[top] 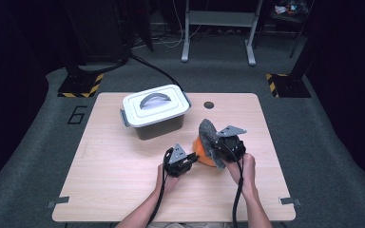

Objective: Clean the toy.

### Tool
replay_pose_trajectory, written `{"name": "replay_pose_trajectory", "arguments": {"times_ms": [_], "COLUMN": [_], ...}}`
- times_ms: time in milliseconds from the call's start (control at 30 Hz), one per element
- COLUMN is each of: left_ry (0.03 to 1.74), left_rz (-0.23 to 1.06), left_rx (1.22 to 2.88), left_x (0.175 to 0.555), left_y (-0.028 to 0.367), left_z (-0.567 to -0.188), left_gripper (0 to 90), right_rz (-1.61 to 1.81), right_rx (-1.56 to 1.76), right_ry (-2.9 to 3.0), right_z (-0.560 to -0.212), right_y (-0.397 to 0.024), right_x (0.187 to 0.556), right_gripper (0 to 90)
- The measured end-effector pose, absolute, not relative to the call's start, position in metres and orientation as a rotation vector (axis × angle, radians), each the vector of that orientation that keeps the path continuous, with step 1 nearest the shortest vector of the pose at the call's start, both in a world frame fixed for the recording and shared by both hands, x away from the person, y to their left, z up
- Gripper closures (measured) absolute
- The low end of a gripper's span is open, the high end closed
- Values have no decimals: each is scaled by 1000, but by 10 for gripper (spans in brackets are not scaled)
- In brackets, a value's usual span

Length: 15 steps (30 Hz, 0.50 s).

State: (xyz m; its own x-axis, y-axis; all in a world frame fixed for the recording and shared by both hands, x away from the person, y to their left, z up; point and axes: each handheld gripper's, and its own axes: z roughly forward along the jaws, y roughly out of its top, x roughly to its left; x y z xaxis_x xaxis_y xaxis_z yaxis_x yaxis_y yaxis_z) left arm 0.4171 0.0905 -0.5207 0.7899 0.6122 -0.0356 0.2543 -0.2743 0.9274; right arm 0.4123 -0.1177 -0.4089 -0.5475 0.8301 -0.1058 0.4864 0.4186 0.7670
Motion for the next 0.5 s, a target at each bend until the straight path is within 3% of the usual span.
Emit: {"name": "replay_pose_trajectory", "arguments": {"times_ms": [500], "left_ry": [657], "left_rz": [401], "left_rx": [1868], "left_x": [417], "left_y": [91], "left_z": [-520], "left_gripper": [822], "right_rz": [916], "right_rx": [1244], "right_ry": [2126], "right_z": [-421], "right_y": [-158], "right_x": [408], "right_gripper": [756]}}
